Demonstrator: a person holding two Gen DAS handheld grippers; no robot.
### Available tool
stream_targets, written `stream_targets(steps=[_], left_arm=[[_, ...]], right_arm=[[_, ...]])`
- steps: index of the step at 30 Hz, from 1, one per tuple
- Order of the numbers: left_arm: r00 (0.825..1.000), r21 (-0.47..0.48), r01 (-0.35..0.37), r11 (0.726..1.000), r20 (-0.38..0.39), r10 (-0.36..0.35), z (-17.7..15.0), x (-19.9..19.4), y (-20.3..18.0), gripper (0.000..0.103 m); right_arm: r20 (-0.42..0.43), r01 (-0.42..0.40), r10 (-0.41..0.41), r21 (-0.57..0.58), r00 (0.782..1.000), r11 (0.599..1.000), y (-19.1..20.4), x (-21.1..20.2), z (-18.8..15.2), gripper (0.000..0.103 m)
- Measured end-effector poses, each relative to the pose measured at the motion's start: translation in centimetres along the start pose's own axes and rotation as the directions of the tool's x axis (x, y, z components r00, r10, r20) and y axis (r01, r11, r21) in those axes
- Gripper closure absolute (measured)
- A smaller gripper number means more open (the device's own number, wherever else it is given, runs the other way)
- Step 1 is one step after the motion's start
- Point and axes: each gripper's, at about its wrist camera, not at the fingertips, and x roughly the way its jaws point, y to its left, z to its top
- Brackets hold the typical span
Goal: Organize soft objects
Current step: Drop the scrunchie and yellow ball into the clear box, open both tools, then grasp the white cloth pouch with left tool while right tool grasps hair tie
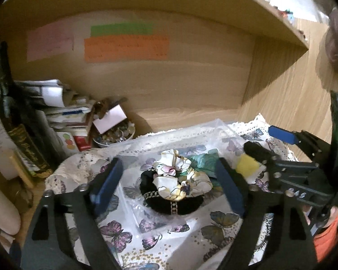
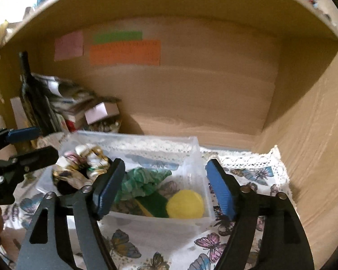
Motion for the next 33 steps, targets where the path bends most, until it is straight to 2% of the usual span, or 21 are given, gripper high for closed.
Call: stream_targets(steps=[4,7,14,23,30,33], left_arm=[[0.999,0.001,-0.005,1.0,0.039,0.005,-0.7,-2.4,0.1,0.004],[0.999,0.008,-0.006,1.0,0.047,0.006,-1.4,-3.5,-0.1,0.002],[1.0,0.052,0.005,0.999,0.01,-0.006,-4.4,-4.7,-1.0,0.001],[0.991,0.059,0.06,0.996,-0.127,-0.052,-9.0,-3.1,-2.3,0.001],[0.974,0.112,0.067,0.991,-0.223,-0.041,-12.2,-1.1,-3.7,0.001],[0.966,0.105,0.086,0.991,-0.252,-0.057,-13.0,-0.5,-3.8,0.001]], right_arm=[[0.044,-0.012,0.012,0.009,0.999,1.0,-0.1,-2.5,-0.2,0.025],[0.062,-0.015,0.014,0.008,0.998,1.0,0.0,-4.0,-0.7,0.023],[0.045,-0.005,0.005,-0.003,0.999,1.0,0.5,-5.8,-3.4,0.023],[-0.097,-0.033,0.033,0.002,0.995,0.999,1.2,-4.5,-8.5,0.023],[-0.224,-0.084,0.088,0.029,0.971,0.996,1.8,-2.5,-11.8,0.023],[-0.259,-0.099,0.103,0.03,0.96,0.995,2.0,-1.9,-12.7,0.023]])
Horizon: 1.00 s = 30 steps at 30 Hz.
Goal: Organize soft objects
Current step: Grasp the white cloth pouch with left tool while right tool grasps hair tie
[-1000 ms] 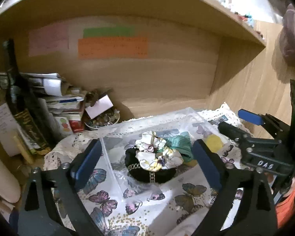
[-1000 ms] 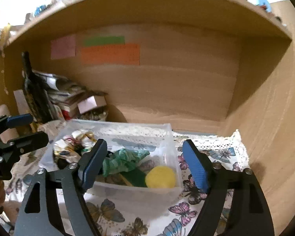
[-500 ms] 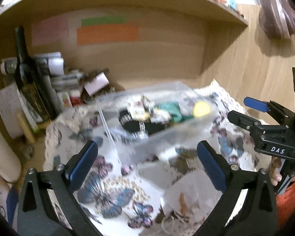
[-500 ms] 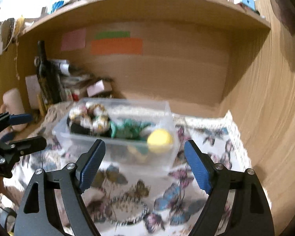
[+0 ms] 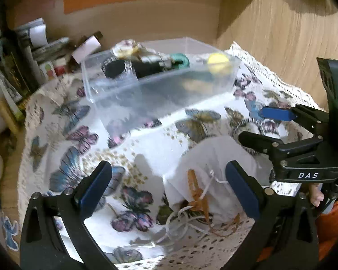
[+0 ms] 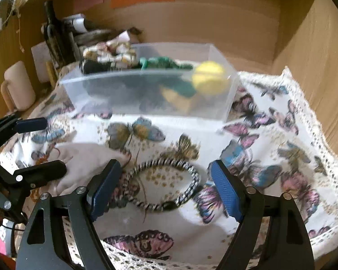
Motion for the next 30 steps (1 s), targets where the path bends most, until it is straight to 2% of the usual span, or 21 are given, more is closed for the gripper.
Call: stream_targets(steps=[7,8,11,13,14,15,17,19,21,24,30], left_arm=[[0.996,-0.056,0.074,0.996,-0.043,-0.076,-0.5,1.3,0.1,0.001],[0.995,-0.064,0.085,0.994,-0.047,-0.088,-0.6,1.5,0.1,0.001],[0.993,-0.075,0.108,0.991,-0.048,-0.112,-0.7,1.7,0.0,0.014],[0.992,-0.051,0.113,0.992,-0.046,-0.116,-0.7,1.7,-0.4,0.03],[0.991,-0.042,0.124,0.991,-0.046,-0.126,-0.7,1.7,-0.6,0.033],[0.99,-0.037,0.132,0.991,-0.045,-0.134,-0.7,1.7,-0.8,0.041],[0.988,-0.017,0.147,0.989,-0.043,-0.148,-0.7,1.5,-1.2,0.053],[0.988,-0.008,0.152,0.988,-0.038,-0.152,-0.7,1.5,-1.3,0.07],[0.984,-0.011,0.176,0.984,-0.036,-0.176,-0.8,1.4,-1.2,0.082],[0.983,-0.014,0.18,0.984,-0.02,-0.181,-0.8,1.1,-1.2,0.088],[0.987,-0.016,0.143,0.99,0.073,-0.142,-0.1,-1.1,-0.8,0.09]], right_arm=[[-0.047,-0.013,0.012,-0.018,0.999,1.0,0.1,1.4,-0.4,0.023],[-0.044,-0.009,0.008,-0.022,0.999,1.0,0.1,1.4,-0.4,0.028],[-0.039,-0.011,0.01,-0.031,0.999,0.999,0.1,1.3,-0.4,0.043],[-0.036,-0.009,0.008,-0.037,0.999,0.999,0.2,1.2,-0.4,0.054],[-0.035,-0.011,0.009,-0.039,0.999,0.999,0.2,1.2,-0.4,0.06],[-0.033,-0.011,0.01,-0.04,0.999,0.999,0.3,1.2,-0.4,0.063],[-0.03,-0.013,0.012,-0.042,0.999,0.999,0.4,1.1,-0.4,0.078],[-0.026,-0.012,0.011,-0.045,1.0,0.999,0.5,1.0,-0.4,0.087],[-0.021,-0.014,0.013,-0.041,1.0,0.999,0.5,0.9,-0.3,0.09],[-0.007,-0.015,0.015,-0.028,1.0,1.0,0.4,0.5,-0.2,0.091],[0.057,-0.006,0.006,-0.002,0.998,1.0,-0.1,-1.2,0.9,0.091]])
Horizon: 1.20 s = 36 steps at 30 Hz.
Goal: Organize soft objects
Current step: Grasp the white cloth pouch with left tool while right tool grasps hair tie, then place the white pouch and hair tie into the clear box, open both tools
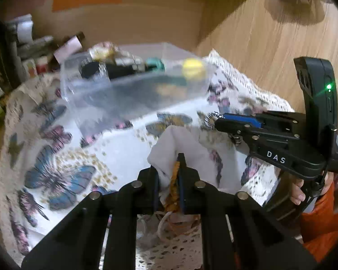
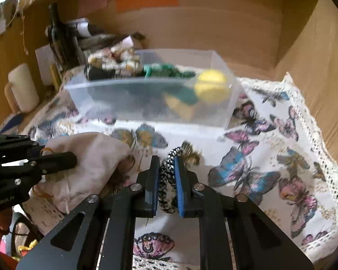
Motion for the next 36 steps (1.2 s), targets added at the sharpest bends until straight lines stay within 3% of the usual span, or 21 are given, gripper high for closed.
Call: stream_targets(steps=[7,20,27,36], left_arm=[[0.992,-0.024,-0.031,0.999,0.123,0.034,2.2,-2.6,0.8,0.09],[0.95,-0.063,-0.121,0.991,0.283,0.135,7.7,-5.4,2.5,0.09],[0.926,-0.046,-0.211,0.976,0.31,0.215,10.6,-4.7,3.0,0.09],[0.937,-0.059,-0.223,0.973,0.262,0.231,13.0,-1.0,4.6,0.09]], right_arm=[[0.093,0.005,-0.005,0.006,0.996,1.0,-0.4,-1.8,2.0,0.091],[0.256,-0.01,0.009,0.002,0.967,1.0,-0.7,-4.6,6.9,0.091],[0.298,-0.012,0.021,-0.033,0.954,0.999,-0.3,-4.5,9.6,0.091],[0.261,0.006,0.01,-0.062,0.965,0.998,0.2,-1.5,12.1,0.091]])
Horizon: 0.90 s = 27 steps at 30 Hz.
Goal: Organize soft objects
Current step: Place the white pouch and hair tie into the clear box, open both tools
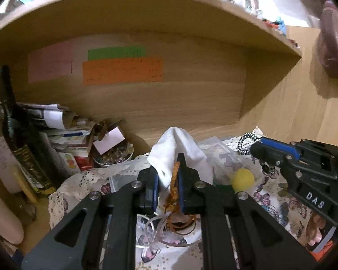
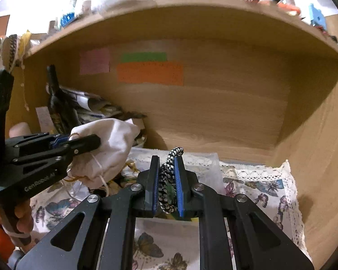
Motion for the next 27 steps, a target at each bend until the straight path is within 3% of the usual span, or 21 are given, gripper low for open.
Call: stream_targets(steps=[7,14,18,24,27], left_arm=[[0.997,-0.006,0.0,1.0,-0.079,-0.001,-0.9,4.0,0.4,0.09],[0.988,0.011,0.009,1.0,-0.152,-0.007,-2.1,6.4,0.0,0.089],[0.985,0.027,0.01,1.0,-0.174,-0.005,-2.6,6.8,-0.4,0.083],[0.984,0.021,0.017,1.0,-0.175,-0.013,-2.6,6.0,-0.5,0.053],[0.988,0.017,0.019,1.0,-0.155,-0.016,-2.4,5.1,-0.4,0.048]], right_arm=[[-0.117,0.005,-0.004,0.004,0.993,1.0,-0.6,4.4,-1.1,0.091],[-0.233,0.029,-0.023,0.022,0.972,0.999,-1.5,8.2,-2.8,0.091],[-0.274,0.039,-0.033,0.017,0.961,0.999,-1.7,9.0,-3.3,0.09],[-0.26,0.069,-0.067,-0.001,0.963,0.998,-1.6,8.3,-3.2,0.057],[-0.231,0.083,-0.083,-0.009,0.969,0.996,-1.5,7.4,-2.8,0.045]])
